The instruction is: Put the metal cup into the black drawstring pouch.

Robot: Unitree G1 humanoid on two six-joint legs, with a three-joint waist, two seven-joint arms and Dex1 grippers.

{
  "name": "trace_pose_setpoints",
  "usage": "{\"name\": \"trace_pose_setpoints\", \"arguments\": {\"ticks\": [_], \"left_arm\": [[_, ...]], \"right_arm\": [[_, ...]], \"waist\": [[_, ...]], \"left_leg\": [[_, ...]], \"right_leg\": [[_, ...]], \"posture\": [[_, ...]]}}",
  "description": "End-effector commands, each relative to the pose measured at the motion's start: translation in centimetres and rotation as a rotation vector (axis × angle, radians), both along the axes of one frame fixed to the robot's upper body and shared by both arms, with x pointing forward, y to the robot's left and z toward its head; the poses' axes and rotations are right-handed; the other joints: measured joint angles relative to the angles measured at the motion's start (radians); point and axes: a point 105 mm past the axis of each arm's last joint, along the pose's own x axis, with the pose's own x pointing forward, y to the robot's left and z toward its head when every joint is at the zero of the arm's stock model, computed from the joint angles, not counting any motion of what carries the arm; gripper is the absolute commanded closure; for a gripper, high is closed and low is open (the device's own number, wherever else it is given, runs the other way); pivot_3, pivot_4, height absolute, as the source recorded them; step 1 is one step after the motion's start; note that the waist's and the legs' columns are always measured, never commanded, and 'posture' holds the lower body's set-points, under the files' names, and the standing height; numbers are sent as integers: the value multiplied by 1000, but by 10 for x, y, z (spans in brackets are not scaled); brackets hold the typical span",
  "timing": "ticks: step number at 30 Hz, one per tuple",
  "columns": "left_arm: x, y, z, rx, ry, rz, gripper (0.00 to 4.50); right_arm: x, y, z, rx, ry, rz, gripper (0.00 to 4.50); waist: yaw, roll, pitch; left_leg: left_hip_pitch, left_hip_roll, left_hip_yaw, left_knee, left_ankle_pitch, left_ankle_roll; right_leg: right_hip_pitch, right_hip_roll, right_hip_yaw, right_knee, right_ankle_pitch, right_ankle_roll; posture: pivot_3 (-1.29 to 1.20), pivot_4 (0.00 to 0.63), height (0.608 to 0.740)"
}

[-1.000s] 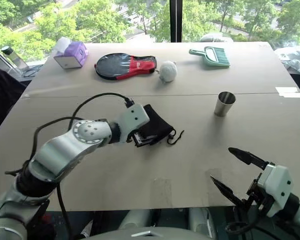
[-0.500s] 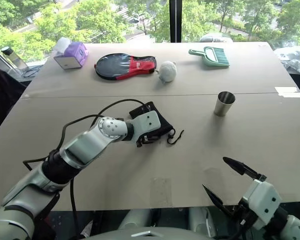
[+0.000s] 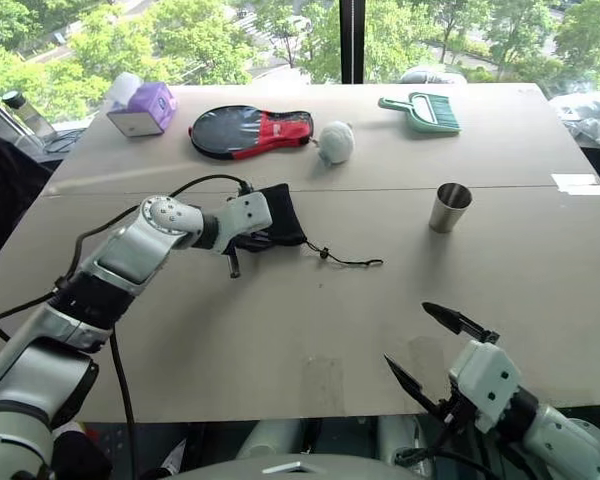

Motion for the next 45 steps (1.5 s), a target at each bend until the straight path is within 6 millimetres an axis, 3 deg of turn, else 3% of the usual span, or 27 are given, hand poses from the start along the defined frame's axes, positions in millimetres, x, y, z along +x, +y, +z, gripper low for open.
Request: {"name": "trace_pose_setpoints", "arguments": {"ticks": [1, 5, 15, 24, 27, 30, 32, 38, 41, 45], "left_arm": [[0, 0, 18, -52, -49, -23, 3625], [3, 3, 26, -57, -109, -5, 1866], [1, -1, 28, -11, -197, -47, 1866], [3, -12, 13, 46, -280, -78, 1866], [3, -12, 10, 40, -275, -70, 2581], [4, -11, 10, 11, -245, -50, 3999], [5, -10, 12, -13, -219, -31, 4459], [11, -10, 25, -180, 2, 131, 4459], [13, -14, 29, -240, 67, 191, 4459], [14, -23, 35, -315, 105, 240, 4459]], "right_arm": [[1, 6, 9, 12, -28, 5, 0], [0, 8, 10, 18, -23, 3, 0], [-5, 14, 15, 33, -70, 23, 0], [4, 14, 22, 54, -104, -2, 0], [5, 15, 23, 54, -103, -2, 0], [6, 15, 22, 57, -88, -9, 0], [10, 14, 20, 65, -58, -30, 0], [37, 7, 40, 87, -111, -144, 0], [54, 4, 42, -70, -85, -166, 0], [101, -13, 58, -159, -34, -248, 0]], "waist": [[0, 0, 0], [0, 0, 0], [0, 0, 0], [-1, 0, 0], [-1, 0, 0], [-1, 0, 0], [-4, 0, 0], [-8, 0, 0], [-20, 0, 0], [-34, -1, 0]], "left_leg": [[0, 0, 0, 0, 0, 0], [0, 0, -1, 1, 0, 0], [0, 0, -1, 2, 0, 0], [0, 0, -1, 2, 0, 0], [0, 0, -1, 2, 0, 0], [0, 0, -1, 2, 0, 0], [0, 0, -1, 2, 0, 0], [0, 0, -2, 3, 0, 0], [-1, -1, -2, 4, 0, 0], [-1, -2, -2, 4, 0, 0]], "right_leg": [[0, 0, 0, 0, 0, 0], [0, 0, 0, 1, 0, 0], [0, 0, -1, 1, 0, 0], [0, 0, -1, 1, 0, 0], [0, 0, -1, 1, 0, 0], [0, 0, -1, 1, 0, 0], [0, 0, -1, 1, 0, 0], [0, 0, -2, 3, 0, 0], [1, 0, -2, 3, 0, 0], [0, 0, -1, 3, 1, 1]], "posture": [[0, 150, 740], [0, 150, 740], [0, 150, 740], [0, 150, 740], [0, 150, 740], [0, 150, 740], [0, 150, 740], [0, 150, 740], [0, 150, 740], [0, 150, 740]]}}
